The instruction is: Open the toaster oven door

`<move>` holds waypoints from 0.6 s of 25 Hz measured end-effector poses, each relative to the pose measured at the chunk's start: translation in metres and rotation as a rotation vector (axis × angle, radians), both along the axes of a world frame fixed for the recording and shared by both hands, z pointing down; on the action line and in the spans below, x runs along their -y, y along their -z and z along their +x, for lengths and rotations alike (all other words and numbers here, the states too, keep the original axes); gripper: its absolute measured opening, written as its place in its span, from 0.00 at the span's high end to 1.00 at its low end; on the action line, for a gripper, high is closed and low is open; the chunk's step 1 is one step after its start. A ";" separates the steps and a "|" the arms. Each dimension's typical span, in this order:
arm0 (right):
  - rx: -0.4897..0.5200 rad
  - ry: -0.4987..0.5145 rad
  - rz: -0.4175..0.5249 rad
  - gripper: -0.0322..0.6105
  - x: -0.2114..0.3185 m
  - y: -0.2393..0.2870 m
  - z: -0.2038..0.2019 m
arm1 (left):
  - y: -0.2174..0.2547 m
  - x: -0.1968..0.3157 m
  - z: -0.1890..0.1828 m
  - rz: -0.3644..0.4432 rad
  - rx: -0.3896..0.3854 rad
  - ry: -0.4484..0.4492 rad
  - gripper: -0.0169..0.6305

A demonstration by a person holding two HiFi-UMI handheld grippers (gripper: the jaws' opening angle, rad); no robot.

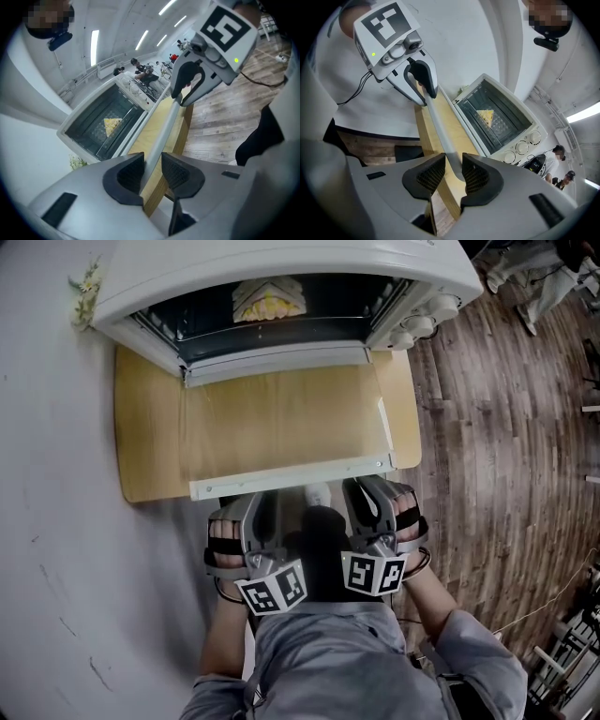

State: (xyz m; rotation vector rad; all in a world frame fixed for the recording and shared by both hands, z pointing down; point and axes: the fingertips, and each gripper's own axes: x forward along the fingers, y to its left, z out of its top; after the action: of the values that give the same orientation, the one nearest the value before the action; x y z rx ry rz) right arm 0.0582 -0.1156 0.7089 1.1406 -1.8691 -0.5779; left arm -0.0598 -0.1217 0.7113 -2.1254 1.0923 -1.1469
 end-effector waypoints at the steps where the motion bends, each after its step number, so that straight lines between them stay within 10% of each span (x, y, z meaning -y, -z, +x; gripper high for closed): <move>1: -0.002 0.003 0.004 0.79 0.000 -0.003 0.000 | -0.003 0.000 0.000 0.007 -0.001 0.003 0.80; 15: 0.031 0.018 0.010 0.84 -0.002 -0.018 -0.002 | -0.018 -0.002 0.000 0.046 -0.023 0.016 0.81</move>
State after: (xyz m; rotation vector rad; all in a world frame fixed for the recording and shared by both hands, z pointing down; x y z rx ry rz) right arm 0.0566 -0.1132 0.7273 1.1466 -1.9066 -0.5833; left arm -0.0602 -0.1197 0.7297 -2.1027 1.1365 -1.0965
